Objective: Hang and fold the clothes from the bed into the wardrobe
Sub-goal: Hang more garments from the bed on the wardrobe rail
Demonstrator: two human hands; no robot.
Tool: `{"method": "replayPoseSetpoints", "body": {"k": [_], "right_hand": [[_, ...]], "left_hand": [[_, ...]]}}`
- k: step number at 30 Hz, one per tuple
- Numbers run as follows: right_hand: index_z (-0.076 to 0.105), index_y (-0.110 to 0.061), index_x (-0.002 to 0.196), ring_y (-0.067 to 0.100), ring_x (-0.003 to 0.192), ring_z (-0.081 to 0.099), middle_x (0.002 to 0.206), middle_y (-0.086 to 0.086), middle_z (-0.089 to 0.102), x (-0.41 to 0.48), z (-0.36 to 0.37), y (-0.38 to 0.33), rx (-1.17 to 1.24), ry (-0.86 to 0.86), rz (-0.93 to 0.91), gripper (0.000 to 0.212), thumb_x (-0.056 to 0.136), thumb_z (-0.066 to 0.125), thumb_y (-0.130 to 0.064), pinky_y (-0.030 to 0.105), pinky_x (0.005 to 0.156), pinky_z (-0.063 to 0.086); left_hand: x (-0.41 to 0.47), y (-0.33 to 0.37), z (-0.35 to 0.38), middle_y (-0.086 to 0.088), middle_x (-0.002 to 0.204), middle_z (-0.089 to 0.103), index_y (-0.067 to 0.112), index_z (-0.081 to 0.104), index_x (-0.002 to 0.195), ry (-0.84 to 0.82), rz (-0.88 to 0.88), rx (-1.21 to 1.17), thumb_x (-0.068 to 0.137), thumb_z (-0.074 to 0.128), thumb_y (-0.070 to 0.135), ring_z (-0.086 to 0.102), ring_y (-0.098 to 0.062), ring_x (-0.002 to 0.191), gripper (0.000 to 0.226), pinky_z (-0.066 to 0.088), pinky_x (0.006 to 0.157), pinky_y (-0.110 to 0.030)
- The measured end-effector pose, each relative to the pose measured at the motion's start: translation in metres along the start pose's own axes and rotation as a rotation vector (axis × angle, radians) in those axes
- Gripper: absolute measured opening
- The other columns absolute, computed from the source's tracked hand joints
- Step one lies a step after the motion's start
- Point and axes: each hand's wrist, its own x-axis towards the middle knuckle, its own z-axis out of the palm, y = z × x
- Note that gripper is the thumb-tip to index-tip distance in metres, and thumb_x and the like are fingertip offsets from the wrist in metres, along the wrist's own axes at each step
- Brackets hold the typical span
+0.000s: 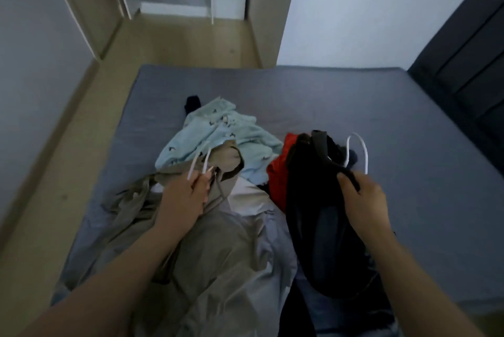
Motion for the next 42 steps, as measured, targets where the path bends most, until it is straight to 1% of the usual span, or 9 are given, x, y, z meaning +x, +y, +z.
{"method": "replayPoseSetpoints", "body": {"k": [4,10,15,19,21,25,28,34,42], "right_hand": [[0.063,-0.018,0.086,0.017,0.064,0.056,0.069,0.004,0.06,-0.013,-0.056,-0.051,0.018,0.101,-0.049,0.019,0.098,0.051,-0.025,0.027,0.053,0.04],[0.061,-0.021,0.08,0.016,0.063,0.059,0.068,0.0,0.062,-0.045,-0.121,-0.123,0.104,0.238,-0.095,0.022,0.098,0.049,-0.027,0.026,0.053,0.042],[0.063,-0.021,0.088,0.011,0.065,0.059,0.071,-0.001,0.064,-0.072,-0.156,-0.173,0.126,0.316,-0.146,0.019,0.098,0.049,-0.027,0.024,0.051,0.04],[0.063,-0.016,0.085,0.013,0.068,0.058,0.073,-0.001,0.064,-0.091,-0.184,-0.215,0.153,0.337,-0.205,0.023,0.098,0.047,-0.026,0.025,0.055,0.04],[0.06,-0.011,0.08,0.018,0.07,0.057,0.071,0.001,0.061,-0.096,-0.194,-0.234,0.159,0.347,-0.232,0.026,0.098,0.047,-0.026,0.027,0.056,0.039],[0.058,-0.005,0.08,0.022,0.07,0.054,0.07,0.003,0.058,-0.112,-0.227,-0.264,0.199,0.353,-0.297,0.031,0.097,0.048,-0.027,0.032,0.062,0.038],[0.058,-0.005,0.081,0.018,0.068,0.053,0.072,0.003,0.059,-0.122,-0.246,-0.274,0.222,0.348,-0.352,0.031,0.097,0.047,-0.029,0.028,0.057,0.038],[0.053,-0.008,0.071,0.015,0.061,0.048,0.064,0.0,0.053,-0.148,-0.266,-0.273,0.258,0.288,-0.461,0.032,0.097,0.048,-0.027,0.03,0.055,0.037],[0.053,-0.008,0.07,0.015,0.063,0.05,0.066,0.002,0.056,-0.192,-0.243,-0.303,0.223,0.116,-0.601,0.032,0.096,0.049,-0.025,0.027,0.056,0.038]], "left_hand": [[0.023,0.065,-0.045,-0.017,0.058,0.049,0.002,0.046,0.064,0.069,0.055,0.027,0.1,0.043,0.031,0.049,-0.029,0.055,0.046,0.038,0.056,-0.043],[0.041,0.184,-0.129,-0.002,0.054,0.048,0.009,0.049,0.062,0.121,0.236,0.005,0.101,0.042,0.027,0.047,-0.02,0.054,0.043,0.035,0.057,-0.031],[0.032,0.255,-0.187,-0.015,0.065,0.057,0.001,0.057,0.072,0.12,0.341,-0.018,0.101,0.04,0.029,0.052,-0.028,0.065,0.044,0.04,0.064,-0.037],[0.017,0.299,-0.22,0.007,0.054,0.053,0.012,0.059,0.066,0.177,0.378,-0.05,0.099,0.044,0.03,0.049,-0.005,0.055,0.041,0.034,0.054,-0.019],[0.011,0.318,-0.23,0.008,0.051,0.051,0.012,0.058,0.063,0.179,0.402,-0.089,0.099,0.045,0.027,0.045,0.005,0.051,0.041,0.033,0.05,-0.014],[-0.016,0.358,-0.254,0.001,0.05,0.05,0.014,0.055,0.059,0.221,0.444,-0.155,0.099,0.047,0.028,0.043,-0.007,0.041,0.042,0.033,0.05,-0.025],[-0.038,0.376,-0.268,0.002,0.05,0.051,0.016,0.055,0.058,0.29,0.477,-0.132,0.098,0.047,0.031,0.044,-0.003,0.039,0.044,0.04,0.051,-0.023],[-0.095,0.389,-0.285,0.0,0.049,0.052,0.015,0.057,0.059,0.354,0.409,-0.153,0.098,0.049,0.032,0.045,-0.013,0.043,0.043,0.039,0.054,-0.027],[-0.159,0.369,-0.342,0.006,0.038,0.049,0.016,0.056,0.055,0.459,0.307,-0.041,0.097,0.049,0.033,0.041,-0.002,0.034,0.045,0.038,0.055,-0.027]]}}
